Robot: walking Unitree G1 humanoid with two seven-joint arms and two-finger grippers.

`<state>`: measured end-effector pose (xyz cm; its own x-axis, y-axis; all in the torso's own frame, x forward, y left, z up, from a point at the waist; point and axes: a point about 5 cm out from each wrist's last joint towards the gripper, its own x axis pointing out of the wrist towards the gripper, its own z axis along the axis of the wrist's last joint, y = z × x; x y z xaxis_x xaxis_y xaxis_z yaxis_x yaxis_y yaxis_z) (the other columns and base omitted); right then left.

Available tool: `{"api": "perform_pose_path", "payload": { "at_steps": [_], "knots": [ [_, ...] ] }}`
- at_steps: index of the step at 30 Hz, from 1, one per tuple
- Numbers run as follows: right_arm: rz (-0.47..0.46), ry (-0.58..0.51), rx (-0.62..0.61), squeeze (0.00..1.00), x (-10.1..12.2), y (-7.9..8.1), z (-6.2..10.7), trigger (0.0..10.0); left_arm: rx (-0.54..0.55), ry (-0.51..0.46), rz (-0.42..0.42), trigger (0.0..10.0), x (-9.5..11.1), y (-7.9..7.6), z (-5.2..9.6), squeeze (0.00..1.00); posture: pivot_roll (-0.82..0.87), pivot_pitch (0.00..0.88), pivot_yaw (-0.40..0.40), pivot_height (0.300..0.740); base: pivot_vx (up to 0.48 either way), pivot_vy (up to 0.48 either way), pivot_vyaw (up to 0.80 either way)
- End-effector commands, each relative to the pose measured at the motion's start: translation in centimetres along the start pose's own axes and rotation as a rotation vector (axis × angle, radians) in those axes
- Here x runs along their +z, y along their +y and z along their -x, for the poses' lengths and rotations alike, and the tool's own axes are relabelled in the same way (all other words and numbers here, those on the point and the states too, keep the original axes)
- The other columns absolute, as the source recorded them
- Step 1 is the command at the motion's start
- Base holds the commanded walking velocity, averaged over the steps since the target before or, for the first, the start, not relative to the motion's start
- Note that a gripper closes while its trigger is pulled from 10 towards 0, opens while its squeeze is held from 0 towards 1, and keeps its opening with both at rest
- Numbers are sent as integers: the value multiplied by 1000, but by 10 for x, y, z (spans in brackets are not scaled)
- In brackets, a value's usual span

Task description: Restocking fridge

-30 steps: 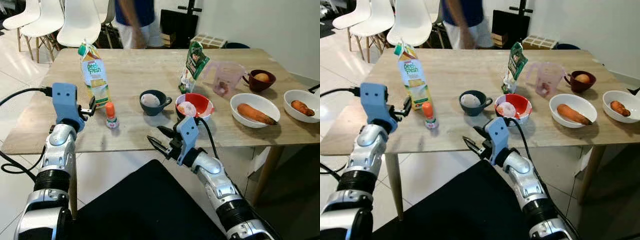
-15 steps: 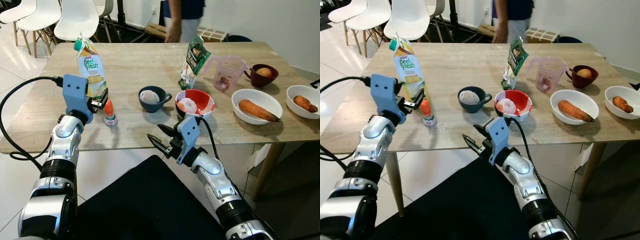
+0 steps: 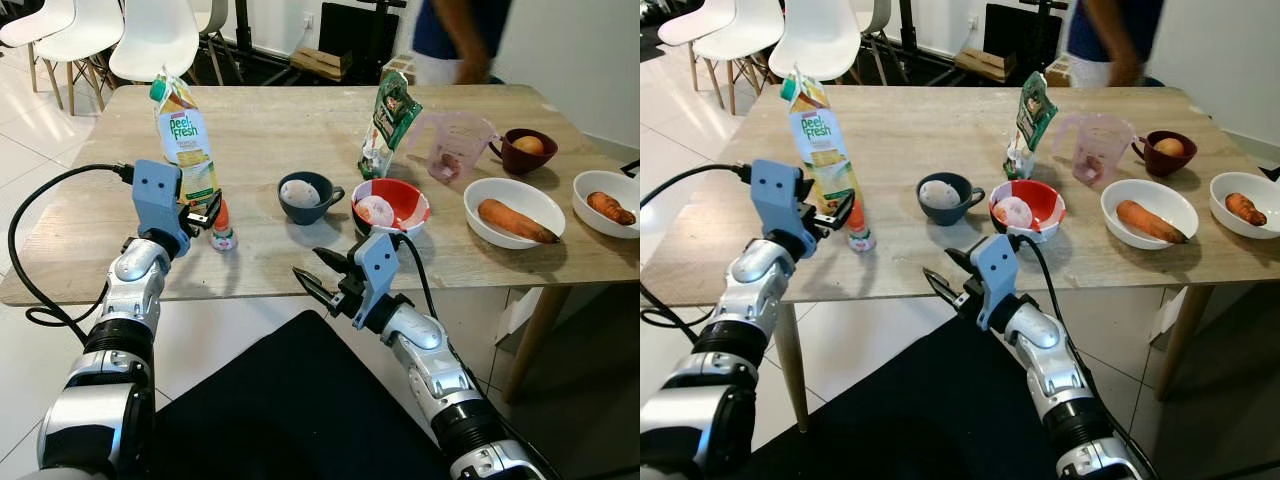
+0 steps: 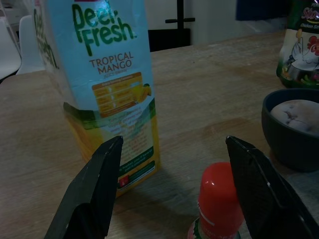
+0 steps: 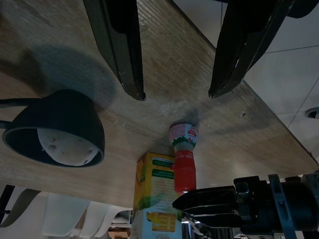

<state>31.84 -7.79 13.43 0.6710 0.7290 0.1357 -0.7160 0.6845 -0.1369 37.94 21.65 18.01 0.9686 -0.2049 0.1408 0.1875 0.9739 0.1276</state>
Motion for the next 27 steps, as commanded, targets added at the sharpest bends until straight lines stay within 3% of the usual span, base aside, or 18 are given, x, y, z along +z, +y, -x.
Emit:
{"api": "perform_pose_path", "payload": {
  "at_steps": [1, 9, 14, 27],
  "knots": [
    [-12, 4, -1, 0, -5, 2, 4, 10000, -22, 28, -9, 10000, -6, -3, 0, 0, -157, 152, -18, 740, 0, 0, 0],
    [-11, 3, 0, 0, -4, 2, 3, 10000, -27, 40, -20, 10000, -8, -2, 0, 0, -158, 154, -19, 740, 0, 0, 0],
    [-11, 0, 0, 0, -4, 1, 3, 10000, -6, 67, 19, 10000, -13, 2, 2, 0, -159, 157, -24, 740, 0, 0, 0],
    [-7, 1, -4, 0, -3, -1, 4, 10000, -43, 87, 76, 10000, -16, -4, -3, 0, -170, 164, -21, 740, 0, 0, 0]
  ]
}}
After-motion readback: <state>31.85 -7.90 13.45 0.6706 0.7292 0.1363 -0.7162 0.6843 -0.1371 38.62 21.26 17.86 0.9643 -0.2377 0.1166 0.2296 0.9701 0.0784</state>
